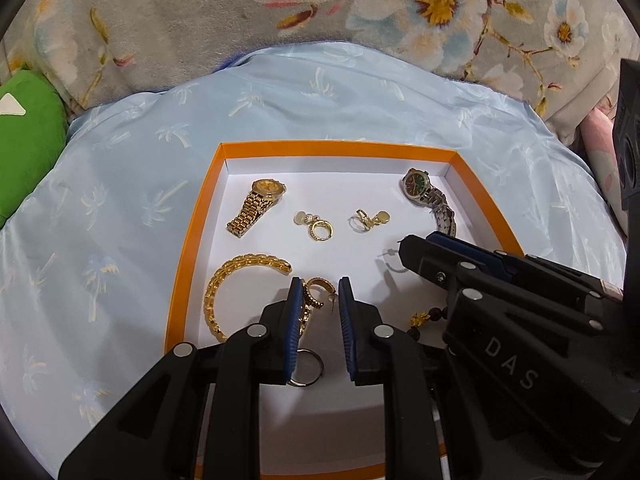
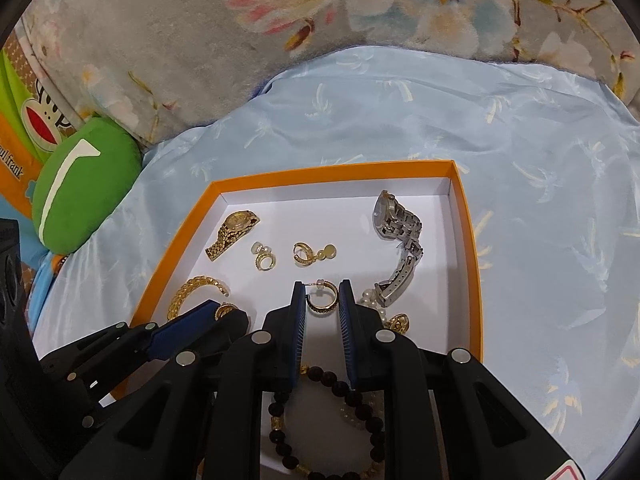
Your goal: Organize jewelry
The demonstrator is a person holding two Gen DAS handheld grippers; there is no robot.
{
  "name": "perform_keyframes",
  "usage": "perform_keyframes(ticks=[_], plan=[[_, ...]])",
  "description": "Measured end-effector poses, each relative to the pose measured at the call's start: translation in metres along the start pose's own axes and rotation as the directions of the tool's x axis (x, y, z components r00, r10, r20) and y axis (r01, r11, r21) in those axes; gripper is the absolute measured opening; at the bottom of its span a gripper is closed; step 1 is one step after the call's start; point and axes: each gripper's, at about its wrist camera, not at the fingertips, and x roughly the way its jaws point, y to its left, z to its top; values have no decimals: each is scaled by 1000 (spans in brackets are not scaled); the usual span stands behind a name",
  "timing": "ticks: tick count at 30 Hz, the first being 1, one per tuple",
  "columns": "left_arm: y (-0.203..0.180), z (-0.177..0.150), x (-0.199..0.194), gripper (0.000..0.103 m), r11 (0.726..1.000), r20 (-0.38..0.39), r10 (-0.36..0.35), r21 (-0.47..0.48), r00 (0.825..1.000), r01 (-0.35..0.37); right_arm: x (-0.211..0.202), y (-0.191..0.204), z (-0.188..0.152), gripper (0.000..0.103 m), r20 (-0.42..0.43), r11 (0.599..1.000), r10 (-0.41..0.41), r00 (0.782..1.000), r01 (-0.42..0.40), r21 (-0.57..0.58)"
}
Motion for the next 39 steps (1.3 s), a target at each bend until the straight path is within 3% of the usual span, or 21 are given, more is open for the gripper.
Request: perform_keyframes(ticks=[5,9,12,17,23,32,39], plan=[[-1,0,-1,26,1000,6,7,-3,1000,-7,-2,0,-1,18,14,1000,7,1000,-7,0],[1,0,-4,39,1000,27,16,-9,1000,-15,-8,-2,-1,18,41,1000,9,999,-9,6],[3,0,-11,46,999,65,26,-22,998,-25,-18,-3,-2,25,88,1000,-7,996,7,4],[15,-4,-28,47,994,130,67,-89,989,-56,-47,-8,-15,35,191,997,-79,978,78,12],[22,-28,-59,47,990,176,97,-122,980,-76,-81,-12,-44,41,231,995,-100,968,98,22],[-1,-71,-93,49,993,175,105,-73,979,-94,-110,9,-95,43,204,989,-128,970,140,-45],[-6,-88,-101,54,988,141,133,-93,981,-120,-124,22,-120,52,181,980,-173,968,187,-64]])
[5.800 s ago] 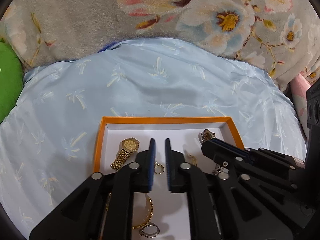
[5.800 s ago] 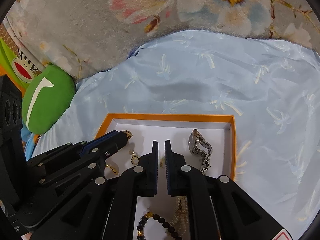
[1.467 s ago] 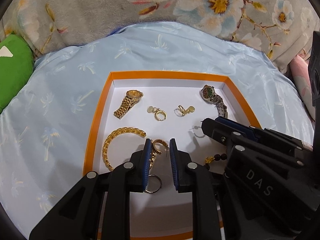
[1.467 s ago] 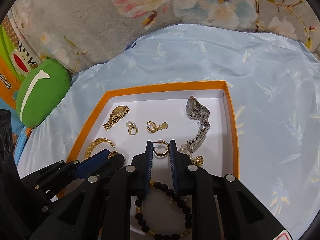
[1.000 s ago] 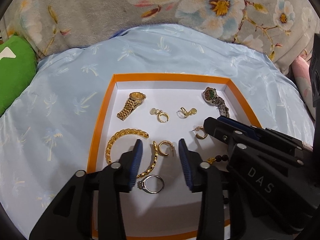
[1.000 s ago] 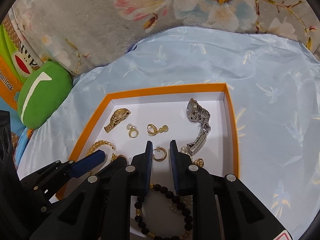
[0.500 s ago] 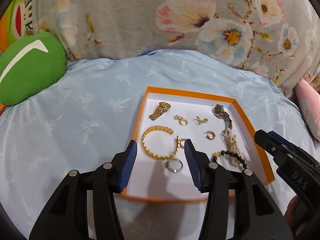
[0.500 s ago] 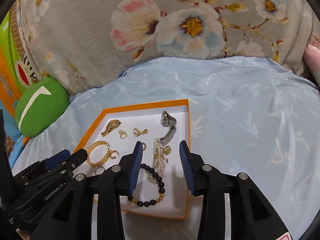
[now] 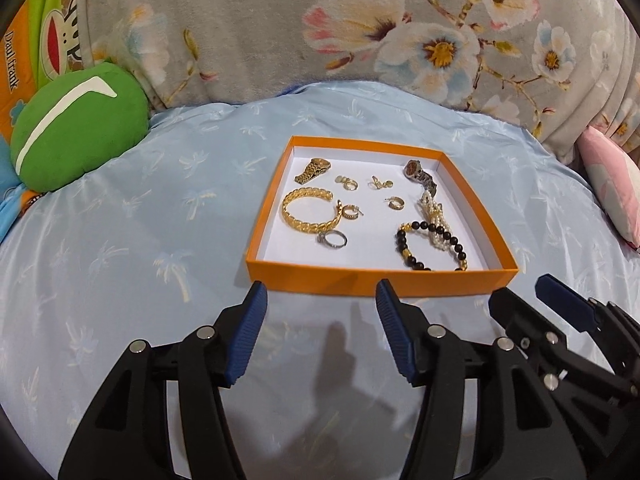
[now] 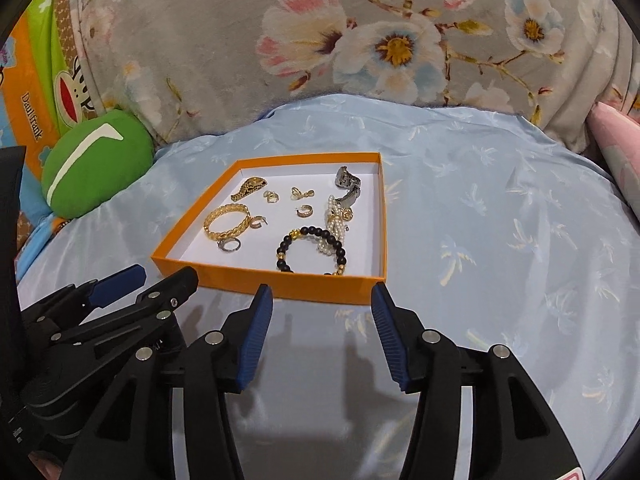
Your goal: Organize jewelry
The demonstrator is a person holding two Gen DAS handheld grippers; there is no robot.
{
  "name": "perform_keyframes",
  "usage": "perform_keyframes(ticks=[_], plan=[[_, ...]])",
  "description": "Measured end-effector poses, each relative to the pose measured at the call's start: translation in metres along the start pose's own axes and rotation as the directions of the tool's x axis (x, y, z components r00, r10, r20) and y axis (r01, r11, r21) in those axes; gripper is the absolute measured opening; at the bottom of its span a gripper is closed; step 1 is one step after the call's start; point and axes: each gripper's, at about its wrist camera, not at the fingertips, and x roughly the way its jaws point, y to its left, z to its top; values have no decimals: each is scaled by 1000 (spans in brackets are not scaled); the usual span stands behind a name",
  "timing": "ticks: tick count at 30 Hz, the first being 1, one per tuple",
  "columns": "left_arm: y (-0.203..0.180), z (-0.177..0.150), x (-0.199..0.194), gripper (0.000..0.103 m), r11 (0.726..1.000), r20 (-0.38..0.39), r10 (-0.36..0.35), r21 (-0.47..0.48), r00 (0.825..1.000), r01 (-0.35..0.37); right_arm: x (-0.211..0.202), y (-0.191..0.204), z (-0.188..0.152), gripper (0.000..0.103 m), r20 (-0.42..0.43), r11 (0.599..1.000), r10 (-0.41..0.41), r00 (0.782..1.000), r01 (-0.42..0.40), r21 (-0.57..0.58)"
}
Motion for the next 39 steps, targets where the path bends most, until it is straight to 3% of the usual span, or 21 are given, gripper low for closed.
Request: perform_keyframes(ticks=[7,22,39], plan=[[-3,-8,-3,57,999,-33,53,5,998,-53,-6,-4,-10,60,-35,999,-33,999,34,32],[-5,-12,7,65,992,-94,124,22,988,-122,8,-5,-14,60,-120,996,-80,989,84,28],[-5,-16,10,65,984,-122,175,32,977,-173,13,-2,-16,60,-141,994,-108,984,110,2]])
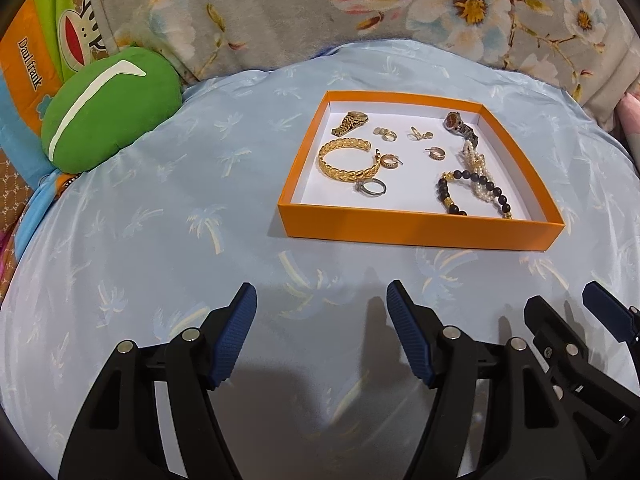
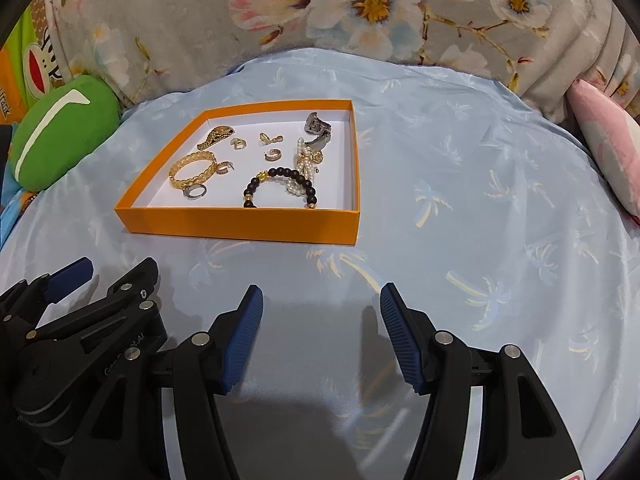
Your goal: Organize jewelry
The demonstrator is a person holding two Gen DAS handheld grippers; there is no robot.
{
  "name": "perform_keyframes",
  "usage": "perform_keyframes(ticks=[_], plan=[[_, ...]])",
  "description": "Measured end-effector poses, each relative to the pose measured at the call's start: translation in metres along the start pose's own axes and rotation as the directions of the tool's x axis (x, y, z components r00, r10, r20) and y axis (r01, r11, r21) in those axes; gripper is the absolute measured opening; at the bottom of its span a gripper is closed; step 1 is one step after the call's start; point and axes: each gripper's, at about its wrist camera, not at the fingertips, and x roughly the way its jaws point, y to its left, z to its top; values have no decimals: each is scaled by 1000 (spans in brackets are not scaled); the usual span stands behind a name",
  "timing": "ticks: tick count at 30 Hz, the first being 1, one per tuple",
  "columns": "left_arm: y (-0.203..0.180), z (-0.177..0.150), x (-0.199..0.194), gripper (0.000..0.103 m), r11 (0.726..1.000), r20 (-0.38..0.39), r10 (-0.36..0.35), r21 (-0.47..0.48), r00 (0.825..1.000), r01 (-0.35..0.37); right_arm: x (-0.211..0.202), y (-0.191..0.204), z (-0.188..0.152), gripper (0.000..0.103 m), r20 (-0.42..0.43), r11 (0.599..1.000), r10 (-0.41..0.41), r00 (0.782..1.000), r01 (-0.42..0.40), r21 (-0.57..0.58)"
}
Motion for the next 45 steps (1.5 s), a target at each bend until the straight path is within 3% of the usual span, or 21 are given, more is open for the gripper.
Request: perform_keyframes(ticks=[38,45], plan=[[0,-2,3,65,999,-19,33,3,999,-32,2,3,-1,61,-6,1000,-18,1000,18,-15],[3,-3,1,71,998,-13,64,-2,998,-64,1,3,-1,61,-6,1000,-18,1000,18,-17]])
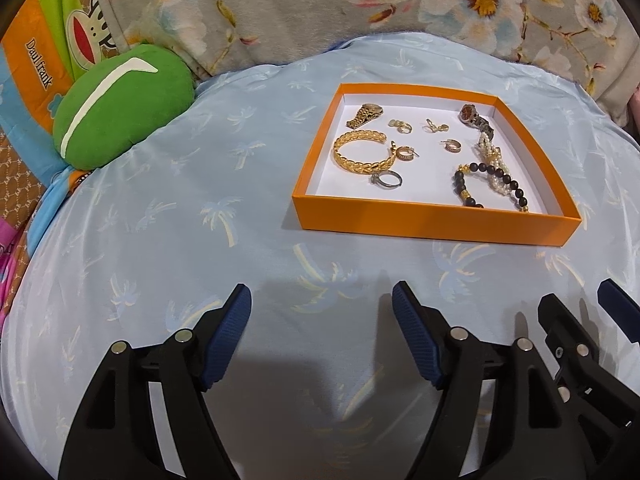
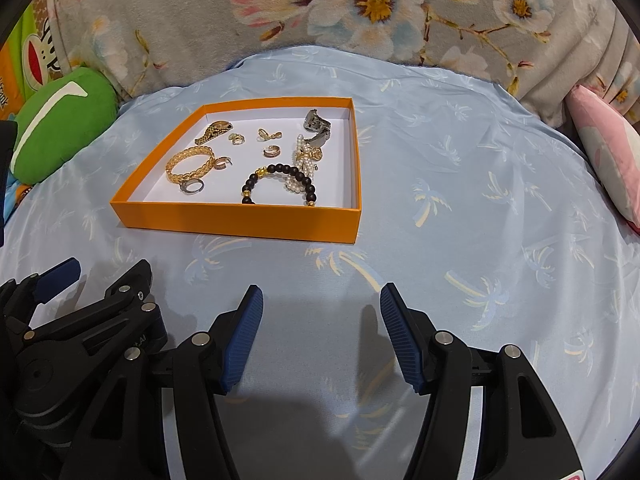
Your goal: Organize jewelry
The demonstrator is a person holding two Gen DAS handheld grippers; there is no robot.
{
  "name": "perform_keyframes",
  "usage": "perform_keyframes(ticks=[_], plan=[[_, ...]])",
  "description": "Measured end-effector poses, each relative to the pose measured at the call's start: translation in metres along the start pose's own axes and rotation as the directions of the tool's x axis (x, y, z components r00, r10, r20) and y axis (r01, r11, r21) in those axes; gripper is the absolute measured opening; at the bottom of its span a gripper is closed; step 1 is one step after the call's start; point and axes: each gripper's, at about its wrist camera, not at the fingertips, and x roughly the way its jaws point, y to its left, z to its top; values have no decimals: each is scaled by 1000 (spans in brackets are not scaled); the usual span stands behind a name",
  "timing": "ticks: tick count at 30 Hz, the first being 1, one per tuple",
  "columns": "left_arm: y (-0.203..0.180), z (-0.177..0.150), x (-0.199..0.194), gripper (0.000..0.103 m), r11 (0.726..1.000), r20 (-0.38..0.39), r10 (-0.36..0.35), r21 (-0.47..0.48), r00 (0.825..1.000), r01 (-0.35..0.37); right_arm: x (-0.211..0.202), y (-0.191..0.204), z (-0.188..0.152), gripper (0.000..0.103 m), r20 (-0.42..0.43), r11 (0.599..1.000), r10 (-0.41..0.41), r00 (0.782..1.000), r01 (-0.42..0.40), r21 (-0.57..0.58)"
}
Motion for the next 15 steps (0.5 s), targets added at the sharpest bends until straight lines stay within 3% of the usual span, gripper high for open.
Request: perform_keyframes(ticks=[15], plan=[[-1,1,-1,71,1000,4,15,4,1000,-15,-1,-1,1,61,2,1000,-7,1000,7,-3]])
